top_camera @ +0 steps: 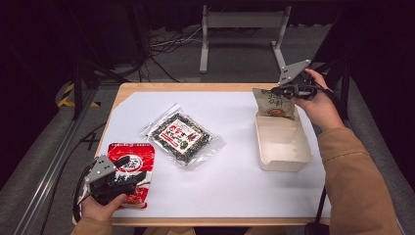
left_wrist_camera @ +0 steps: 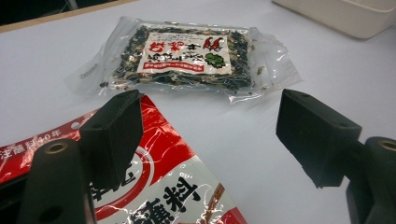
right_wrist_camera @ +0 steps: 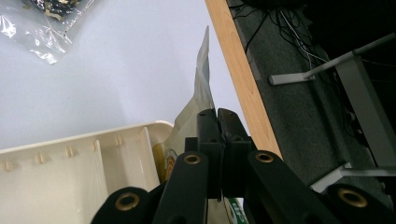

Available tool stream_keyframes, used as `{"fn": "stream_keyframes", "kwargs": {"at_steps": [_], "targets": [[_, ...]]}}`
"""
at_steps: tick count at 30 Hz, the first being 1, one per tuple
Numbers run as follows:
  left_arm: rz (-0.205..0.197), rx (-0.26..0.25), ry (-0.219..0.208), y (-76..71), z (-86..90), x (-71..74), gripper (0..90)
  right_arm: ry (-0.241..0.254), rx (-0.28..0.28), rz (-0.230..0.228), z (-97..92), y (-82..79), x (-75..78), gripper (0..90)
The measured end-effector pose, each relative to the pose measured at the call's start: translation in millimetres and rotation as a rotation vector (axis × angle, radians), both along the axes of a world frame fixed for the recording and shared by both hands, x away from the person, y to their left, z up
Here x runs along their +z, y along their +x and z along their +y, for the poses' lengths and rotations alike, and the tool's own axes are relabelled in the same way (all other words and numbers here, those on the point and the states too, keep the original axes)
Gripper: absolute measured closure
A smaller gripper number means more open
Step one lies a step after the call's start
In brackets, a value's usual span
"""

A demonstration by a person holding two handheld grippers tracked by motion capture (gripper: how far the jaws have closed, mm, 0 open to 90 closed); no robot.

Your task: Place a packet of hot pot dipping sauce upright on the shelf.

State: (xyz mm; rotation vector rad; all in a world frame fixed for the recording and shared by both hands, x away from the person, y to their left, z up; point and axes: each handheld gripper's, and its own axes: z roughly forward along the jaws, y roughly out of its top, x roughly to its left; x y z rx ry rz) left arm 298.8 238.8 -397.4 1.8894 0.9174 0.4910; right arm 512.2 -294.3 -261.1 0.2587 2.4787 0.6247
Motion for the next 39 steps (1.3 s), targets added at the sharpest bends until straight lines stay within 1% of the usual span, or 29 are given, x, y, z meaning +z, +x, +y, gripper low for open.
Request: {"fn": "stream_keyframes", "kwargs": {"at_steps": [5, 8, 9, 11, 13, 14, 16, 17, 18, 20, 21, 22, 23, 24, 26, 29, 32, 36, 37, 38, 39], "targets": [[0.003, -0.007, 0.003, 1.6, -1.3, -0.2, 23.5, 0.011, -0.009, 0.002, -1.1, 0.7, -4.5, 88.6], [0.004, -0.010, 0.004, 2.7, -1.6, -0.1, 23.5, 0.012, -0.032, 0.013, -3.0, 1.6, -7.8, 88.8], [0.003, -0.009, -0.001, 3.1, -2.0, -0.2, 23.5, 0.020, -0.040, 0.014, -4.2, 1.8, -8.5, 88.8], [0.001, -0.016, 0.004, 4.1, -2.0, 0.0, 23.6, 0.038, -0.056, 0.016, -6.4, 1.8, -9.3, 88.8], [0.004, -0.013, 0.002, 4.1, -2.6, -0.1, 23.5, 0.041, -0.064, 0.014, -7.1, 1.9, -9.6, 88.7], [0.004, -0.018, 0.004, 4.5, -3.1, -0.1, 23.5, 0.048, -0.065, 0.025, -7.9, 1.5, -10.1, 88.7], [0.005, -0.020, 0.004, 5.5, -4.4, -0.2, 23.5, 0.056, -0.053, 0.040, -5.6, 0.6, -11.8, 88.7], [0.005, -0.020, 0.004, 5.5, -4.4, -0.2, 23.5, 0.056, -0.053, 0.040, -5.6, 0.6, -11.8, 88.7], [0.008, -0.021, 0.003, 5.9, -4.9, -0.2, 23.5, 0.050, -0.045, 0.051, -3.7, 0.2, -12.7, 88.6], [0.000, -0.025, 0.008, 6.7, -5.3, 0.0, 23.5, 0.069, -0.022, 0.072, 1.3, -0.3, -14.7, 88.6], [0.004, -0.026, 0.003, 6.6, -5.9, -0.1, 23.6, 0.076, -0.008, 0.078, 3.6, -0.4, -15.3, 88.9], [0.002, -0.028, 0.007, 6.8, -5.8, 0.0, 23.6, 0.072, 0.000, 0.090, 6.3, -0.7, -16.0, 89.7], [0.005, -0.028, 0.004, 6.9, -6.0, -0.1, 23.5, 0.055, 0.000, 0.102, 8.3, -0.3, -17.5, 89.9], [0.004, -0.028, 0.006, 7.1, -5.7, 0.0, 23.5, 0.061, -0.001, 0.100, 7.9, -0.5, -17.8, 89.9], [0.005, -0.026, 0.003, 7.5, -5.4, -0.3, 23.5, 0.086, -0.028, 0.100, 2.0, 0.1, -16.6, 89.8], [0.006, -0.026, 0.002, 7.9, -5.6, -0.5, 23.5, 0.085, -0.075, 0.102, -8.9, 1.8, -18.3, 89.7], [0.004, -0.028, 0.008, 8.5, -6.0, -0.4, 23.5, 0.106, -0.121, 0.103, -19.0, 2.1, -20.0, 89.2], [0.003, -0.032, 0.004, 8.5, -7.2, 0.2, 23.5, 0.108, -0.180, 0.098, -22.4, 2.7, -20.9, 86.4], [0.003, -0.032, 0.004, 8.5, -7.2, 0.2, 23.5, 0.108, -0.180, 0.098, -22.4, 2.7, -20.9, 86.4], [0.004, -0.031, 0.004, 8.9, -7.4, 0.2, 23.5, 0.099, -0.202, 0.091, -22.5, 3.3, -20.4, 84.3], [0.004, -0.031, 0.004, 8.9, -7.4, 0.2, 23.5, 0.107, -0.212, 0.087, -22.0, 2.7, -20.6, 83.2]]}}
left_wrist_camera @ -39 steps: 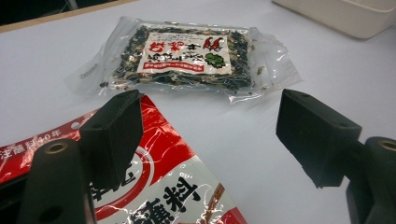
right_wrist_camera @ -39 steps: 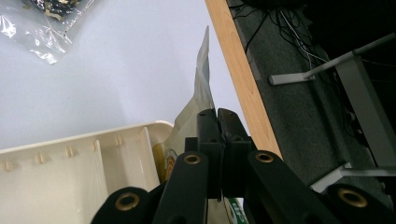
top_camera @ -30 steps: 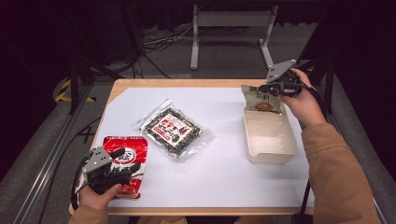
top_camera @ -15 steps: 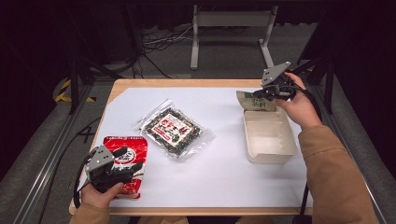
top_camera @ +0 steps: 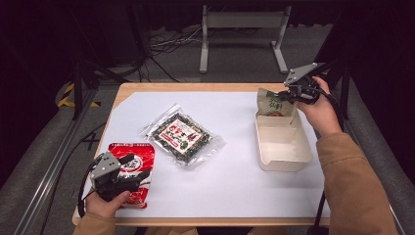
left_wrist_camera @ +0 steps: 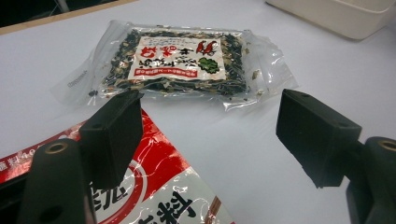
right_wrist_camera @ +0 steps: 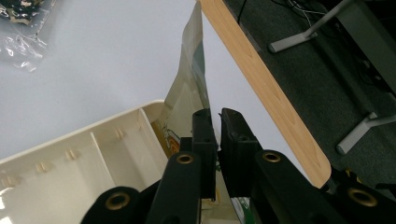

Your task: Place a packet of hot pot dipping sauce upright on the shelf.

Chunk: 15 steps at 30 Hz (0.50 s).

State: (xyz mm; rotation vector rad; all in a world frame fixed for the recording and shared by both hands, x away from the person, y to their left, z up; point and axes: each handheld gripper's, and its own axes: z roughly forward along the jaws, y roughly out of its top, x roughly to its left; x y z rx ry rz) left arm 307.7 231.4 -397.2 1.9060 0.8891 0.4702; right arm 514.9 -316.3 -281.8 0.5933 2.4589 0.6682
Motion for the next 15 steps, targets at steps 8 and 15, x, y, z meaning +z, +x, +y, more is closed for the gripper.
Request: {"fn": "stream_keyframes", "kwargs": {"at_steps": [8, 15], "targets": [[-0.004, -0.007, -0.002, 3.2, 0.2, 1.3, 23.5, 0.054, -0.059, -0.027, -1.1, -4.5, 2.8, 63.5], [-0.004, -0.012, -0.004, 8.3, -1.4, 2.4, 21.8, 0.114, -0.095, -0.063, -6.5, -13.8, 7.9, 43.7]]}}
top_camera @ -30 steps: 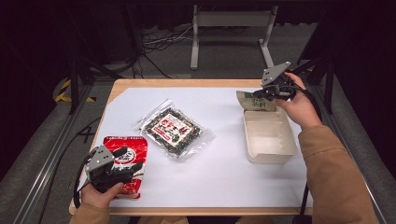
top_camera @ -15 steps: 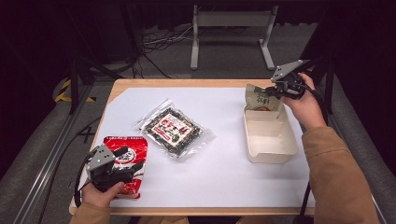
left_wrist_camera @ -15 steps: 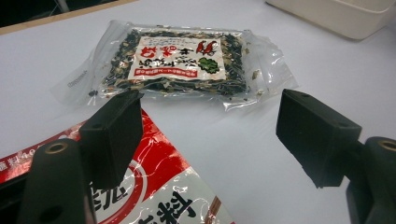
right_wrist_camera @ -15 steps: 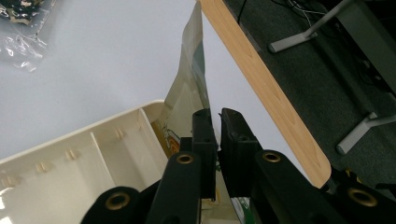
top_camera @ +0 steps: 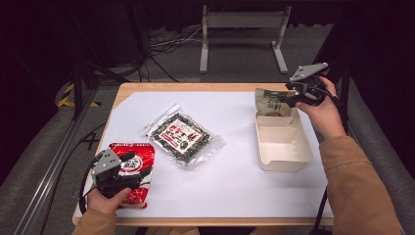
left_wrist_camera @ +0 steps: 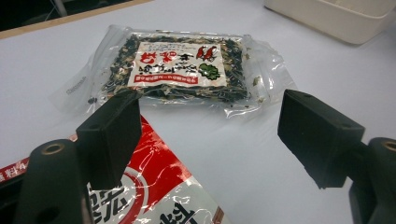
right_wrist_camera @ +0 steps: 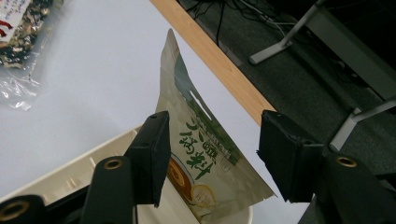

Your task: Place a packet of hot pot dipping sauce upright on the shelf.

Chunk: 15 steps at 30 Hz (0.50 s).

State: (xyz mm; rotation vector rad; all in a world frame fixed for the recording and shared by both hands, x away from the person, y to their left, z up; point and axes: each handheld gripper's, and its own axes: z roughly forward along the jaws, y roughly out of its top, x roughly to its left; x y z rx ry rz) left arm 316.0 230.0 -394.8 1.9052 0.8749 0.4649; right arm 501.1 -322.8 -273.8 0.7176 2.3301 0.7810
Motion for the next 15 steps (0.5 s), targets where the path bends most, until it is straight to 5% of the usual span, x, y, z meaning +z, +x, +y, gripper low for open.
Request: {"fn": "stream_keyframes", "kwargs": {"at_steps": [5, 10, 15], "targets": [[-0.010, 0.003, 0.020, 4.1, -1.9, 0.5, 19.1, 0.031, -0.014, -0.040, -2.9, -9.3, 5.7, 37.2], [0.025, 0.017, -0.032, 8.7, 5.9, 6.6, 18.4, 0.090, -0.025, -0.085, -2.4, -29.9, 14.2, 33.4], [0.029, 0.007, -0.038, 12.1, 11.4, 8.9, 20.0, 0.139, -0.023, -0.099, 0.9, -44.9, 18.6, 33.4]]}}
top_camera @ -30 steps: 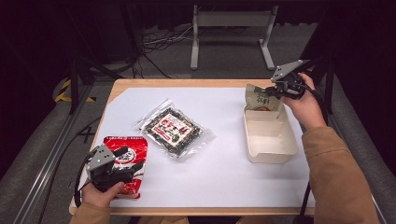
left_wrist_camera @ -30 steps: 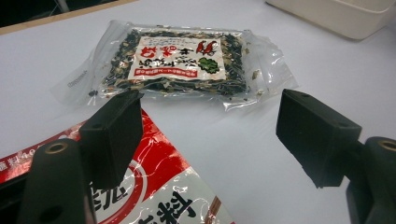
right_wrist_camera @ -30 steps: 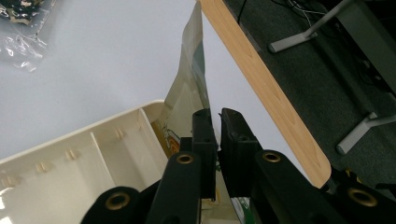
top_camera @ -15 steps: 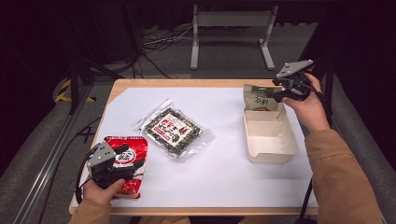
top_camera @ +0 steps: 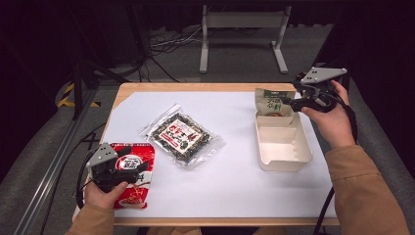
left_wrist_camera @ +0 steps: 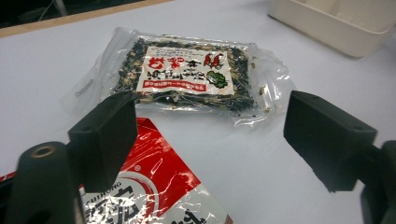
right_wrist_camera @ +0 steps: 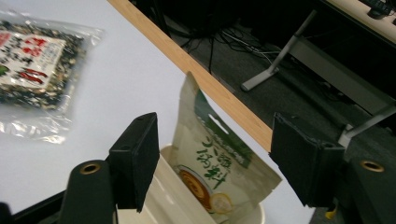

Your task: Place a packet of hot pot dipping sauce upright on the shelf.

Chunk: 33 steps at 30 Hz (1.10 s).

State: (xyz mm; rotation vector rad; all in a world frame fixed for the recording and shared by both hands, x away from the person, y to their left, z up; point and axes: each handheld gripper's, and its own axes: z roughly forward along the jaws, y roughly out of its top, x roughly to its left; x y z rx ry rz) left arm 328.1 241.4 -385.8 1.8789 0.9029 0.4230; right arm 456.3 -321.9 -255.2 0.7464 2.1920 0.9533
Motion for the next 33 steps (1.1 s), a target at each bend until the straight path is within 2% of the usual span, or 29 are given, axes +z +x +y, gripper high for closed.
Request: {"fn": "stream_keyframes", "kwargs": {"at_steps": [3, 4, 5, 7, 9, 13, 15, 16, 19, 22, 23, 26, 28, 30, 32, 33], "targets": [[-0.013, -0.018, 0.020, -1.0, 0.3, 3.4, 21.8, 0.060, 0.004, 0.002, 4.4, -15.1, 2.1, 33.7], [-0.013, -0.018, 0.020, -1.0, 0.3, 3.4, 22.3, 0.060, 0.004, 0.002, 4.4, -15.1, 2.1, 33.7], [-0.019, -0.023, 0.029, -1.2, -0.3, 3.9, 21.6, 0.119, 0.017, 0.004, 6.7, -26.3, 2.5, 34.0], [-0.035, -0.018, 0.045, -2.1, -1.4, 4.1, 19.9, 0.162, 0.024, 0.008, 8.0, -33.9, 2.2, 34.0], [-0.048, -0.009, 0.067, -2.1, -1.7, 3.9, 19.5, 0.186, 0.036, 0.003, 9.6, -41.1, 1.4, 34.0], [-0.042, -0.006, 0.080, 0.3, -0.9, 1.5, 17.0, 0.226, 0.055, 0.002, 15.1, -57.8, -3.3, 34.3], [-0.018, -0.022, 0.088, 2.7, -2.0, 0.0, 12.3, 0.241, 0.058, 0.006, 17.9, -65.7, -6.7, 37.6], [0.005, -0.035, 0.084, 4.0, -1.7, -0.1, 11.6, 0.253, 0.061, 0.009, 19.6, -70.1, -9.2, 38.2], [0.016, -0.070, 0.066, 4.4, -0.7, 1.4, 12.8, 0.256, 0.066, 0.016, 25.1, -82.0, -17.6, 38.2], [0.028, -0.092, 0.055, 3.5, -0.6, 2.8, 16.1, 0.261, 0.071, 0.018, 27.7, -87.3, -21.9, 38.2], [0.050, -0.116, 0.040, 3.1, -0.2, 3.7, 18.8, 0.256, 0.082, 0.019, 30.8, -93.2, -27.2, 38.2], [0.092, -0.126, 0.013, 6.0, 1.3, 4.0, 18.8, 0.259, 0.089, 0.020, 33.5, -98.2, -32.1, 41.4], [0.095, -0.115, -0.014, 6.8, 4.1, 3.7, 20.1, 0.253, 0.100, 0.021, 35.4, -102.2, -35.9, 41.8], [0.103, -0.140, -0.058, 7.4, 8.3, 4.4, 26.2, 0.251, 0.107, 0.016, 36.8, -106.3, -39.1, 42.3], [0.100, -0.152, -0.079, 7.7, 11.6, 5.5, 27.7, 0.258, 0.112, 0.010, 37.9, -110.4, -41.7, 42.3], [0.087, -0.148, -0.076, 7.1, 12.1, 5.5, 28.4, 0.265, 0.119, 0.013, 38.9, -112.7, -43.3, 42.3]]}}
